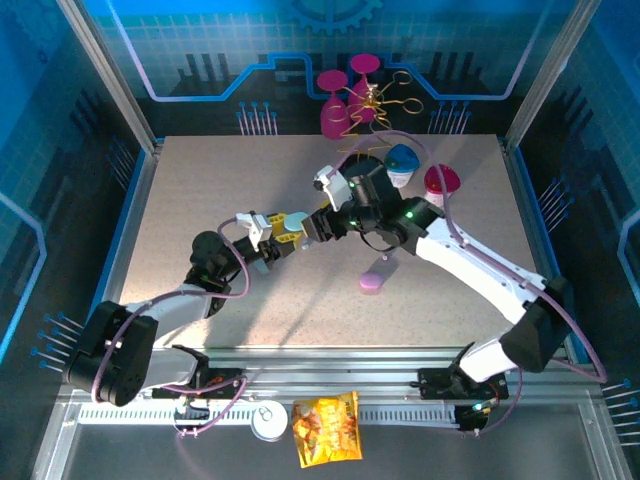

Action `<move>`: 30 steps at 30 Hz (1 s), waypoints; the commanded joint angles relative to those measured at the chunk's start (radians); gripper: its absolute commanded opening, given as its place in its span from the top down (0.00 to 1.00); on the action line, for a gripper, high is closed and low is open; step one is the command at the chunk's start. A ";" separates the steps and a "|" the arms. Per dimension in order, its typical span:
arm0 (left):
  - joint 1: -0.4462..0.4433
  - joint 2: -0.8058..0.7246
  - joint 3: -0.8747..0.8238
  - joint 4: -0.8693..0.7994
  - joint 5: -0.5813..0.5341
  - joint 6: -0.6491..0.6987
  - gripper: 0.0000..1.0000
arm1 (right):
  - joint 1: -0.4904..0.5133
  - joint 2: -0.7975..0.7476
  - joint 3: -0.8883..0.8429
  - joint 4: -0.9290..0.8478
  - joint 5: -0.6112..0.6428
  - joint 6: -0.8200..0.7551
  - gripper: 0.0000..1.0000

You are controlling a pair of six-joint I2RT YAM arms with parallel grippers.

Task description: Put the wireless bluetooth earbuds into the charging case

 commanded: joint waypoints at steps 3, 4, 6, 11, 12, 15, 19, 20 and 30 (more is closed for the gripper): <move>0.000 -0.017 0.016 0.122 0.011 -0.044 0.84 | -0.050 -0.072 -0.086 0.149 -0.095 0.182 0.22; 0.000 -0.019 0.014 0.139 0.010 -0.055 0.84 | -0.067 -0.076 -0.113 0.186 -0.139 0.236 0.19; -0.002 -0.023 0.010 0.165 0.010 -0.071 0.84 | -0.094 -0.079 -0.159 0.271 -0.225 0.345 0.15; -0.009 -0.041 0.014 0.174 0.012 -0.082 0.83 | -0.135 -0.035 -0.245 0.503 -0.464 0.658 0.15; -0.009 -0.043 0.015 0.172 0.013 -0.078 0.83 | -0.134 -0.027 -0.262 0.554 -0.489 0.699 0.16; -0.012 -0.042 0.021 0.159 0.019 -0.067 0.83 | -0.129 -0.006 -0.301 0.672 -0.538 0.798 0.19; -0.025 -0.032 0.025 0.175 0.029 -0.070 0.83 | -0.117 0.002 -0.330 0.733 -0.545 0.841 0.26; -0.028 -0.032 0.025 0.179 0.030 -0.070 0.83 | -0.115 0.007 -0.335 0.739 -0.547 0.849 0.29; -0.045 -0.065 0.038 0.104 0.042 -0.025 0.83 | -0.107 0.027 -0.354 0.811 -0.571 0.904 0.78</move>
